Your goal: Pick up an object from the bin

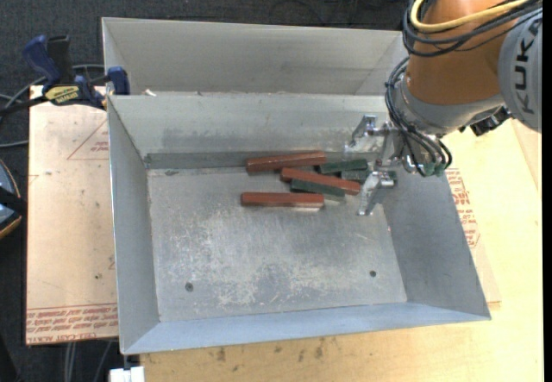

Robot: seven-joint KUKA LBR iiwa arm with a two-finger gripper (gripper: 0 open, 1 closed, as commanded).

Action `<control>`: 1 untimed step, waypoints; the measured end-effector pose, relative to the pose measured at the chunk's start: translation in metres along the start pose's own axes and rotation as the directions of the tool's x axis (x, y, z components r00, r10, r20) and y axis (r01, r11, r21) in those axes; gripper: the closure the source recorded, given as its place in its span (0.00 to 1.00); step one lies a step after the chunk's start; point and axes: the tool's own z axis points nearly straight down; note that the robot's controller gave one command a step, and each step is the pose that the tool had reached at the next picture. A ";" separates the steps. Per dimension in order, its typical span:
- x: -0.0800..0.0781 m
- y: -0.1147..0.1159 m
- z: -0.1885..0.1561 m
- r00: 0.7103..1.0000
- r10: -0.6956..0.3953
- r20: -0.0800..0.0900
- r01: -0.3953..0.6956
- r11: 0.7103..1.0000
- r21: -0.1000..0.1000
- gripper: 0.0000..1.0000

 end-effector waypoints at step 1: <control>-0.001 0.000 -0.005 1.000 0.000 0.008 0.000 1.000 0.000 0.00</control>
Offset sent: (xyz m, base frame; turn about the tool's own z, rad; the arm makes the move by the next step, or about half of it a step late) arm 0.0185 0.0585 -0.1733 0.0607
